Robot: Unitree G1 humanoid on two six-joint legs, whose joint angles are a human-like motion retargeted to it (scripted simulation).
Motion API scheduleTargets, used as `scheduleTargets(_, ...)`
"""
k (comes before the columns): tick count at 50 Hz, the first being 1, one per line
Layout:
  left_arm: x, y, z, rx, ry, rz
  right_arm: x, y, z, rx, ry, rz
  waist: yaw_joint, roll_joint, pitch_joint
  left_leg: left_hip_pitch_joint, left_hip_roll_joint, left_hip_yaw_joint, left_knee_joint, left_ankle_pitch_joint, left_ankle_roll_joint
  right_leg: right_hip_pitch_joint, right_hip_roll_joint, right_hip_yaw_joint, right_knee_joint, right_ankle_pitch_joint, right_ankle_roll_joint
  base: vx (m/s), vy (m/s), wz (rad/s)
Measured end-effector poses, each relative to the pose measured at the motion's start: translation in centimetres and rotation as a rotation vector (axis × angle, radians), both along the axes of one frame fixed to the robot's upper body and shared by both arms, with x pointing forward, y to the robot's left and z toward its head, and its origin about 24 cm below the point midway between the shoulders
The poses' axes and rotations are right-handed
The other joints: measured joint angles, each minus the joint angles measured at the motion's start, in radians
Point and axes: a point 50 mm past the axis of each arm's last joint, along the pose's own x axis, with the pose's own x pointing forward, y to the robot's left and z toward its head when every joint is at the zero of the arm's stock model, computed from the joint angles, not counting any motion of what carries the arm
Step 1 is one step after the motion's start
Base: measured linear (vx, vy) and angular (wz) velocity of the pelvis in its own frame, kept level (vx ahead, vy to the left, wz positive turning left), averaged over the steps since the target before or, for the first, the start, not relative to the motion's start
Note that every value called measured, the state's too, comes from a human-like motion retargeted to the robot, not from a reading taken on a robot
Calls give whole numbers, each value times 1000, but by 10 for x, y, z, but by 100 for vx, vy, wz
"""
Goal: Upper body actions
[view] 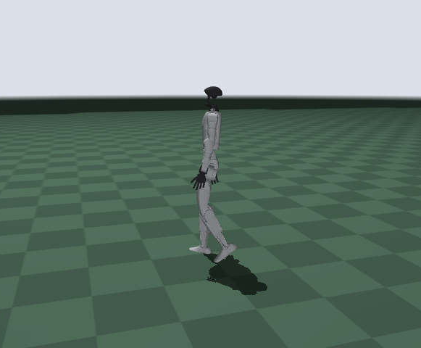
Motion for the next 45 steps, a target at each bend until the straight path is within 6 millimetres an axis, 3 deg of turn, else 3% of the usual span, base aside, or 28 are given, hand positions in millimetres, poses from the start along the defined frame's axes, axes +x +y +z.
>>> scheduleTargets(3,7,-8,0,-17,-27,-6,12,-3,-1,-10,-41,41,35,19,15,-34,-77,-101,-94,-29,-30,3,25,50,5,4,-10,-16,1,-127)
scheduleTargets(6,7,-11,0,-26,-33,-26,23,-5,-1,-5,-75,61,61,68,29,-25,-72,-97,-283,-21,-20,11,86,104,10,3,-26,-9,-4,-121)
scheduleTargets(8,5,-11,0,-29,-27,-40,30,-6,-1,-2,-98,64,78,110,44,-20,-98,-186,-407,10,9,29,137,138,7,2,-38,0,-4,-106)
scheduleTargets(10,-2,-10,-1,-28,-10,-50,33,-5,-2,-3,-113,60,54,135,36,20,-66,-151,-439,-39,-42,33,159,135,9,-3,-42,5,-5,-40)
scheduleTargets(12,-10,-6,-1,-34,9,-47,34,-3,-2,1,-119,75,41,154,32,25,-37,-78,-451,-43,-53,33,182,152,10,-3,-48,5,-14,-21)
scheduleTargets(16,-7,4,0,-15,15,-73,34,6,-2,17,-100,58,-3,149,52,3,-50,-149,-470,3,-60,42,180,77,-1,-14,-57,-21,-24,78)
scheduleTargets(21,16,-1,3,-8,-51,-120,12,8,-2,34,-48,10,101,105,89,-28,-109,-217,-487,44,-36,75,158,-56,-43,-26,-61,-8,-34,134)
scheduleTargets(23,22,-8,3,-24,-81,-133,-1,6,-1,26,-6,24,125,89,85,-37,-95,-142,-490,24,-16,84,140,-155,-57,-36,-52,18,-30,258)
scheduleTargets(28,28,-9,5,-9,-113,-219,-20,1,2,-4,68,74,159,47,75,23,-5,335,-496,-42,17,88,100,-341,-68,-81,-31,32,-27,272)
scheduleTargets(32,14,0,3,24,-55,-209,-30,4,2,1,90,79,126,10,52,23,20,372,-433,-58,54,108,68,-491,-67,-123,3,47,-22,315)
scheduleTargets(37,-14,6,-1,3,39,-24,-33,2,2,-7,82,76,143,-27,28,69,20,416,-424,-58,94,140,49,-631,-53,-154,50,49,-17,242)
scheduleTargets(41,-31,21,0,62,82,3,-24,-7,2,-34,42,79,177,-1,12,93,-29,323,-513,-23,70,174,82,-729,-30,-163,85,54,-7,157)
scheduleTargets(45,-53,23,-1,76,145,-4,-13,-21,3,-54,3,88,206,21,-8,66,-76,185,-573,-1,102,202,82,-787,4,-119,91,49,-1,97)
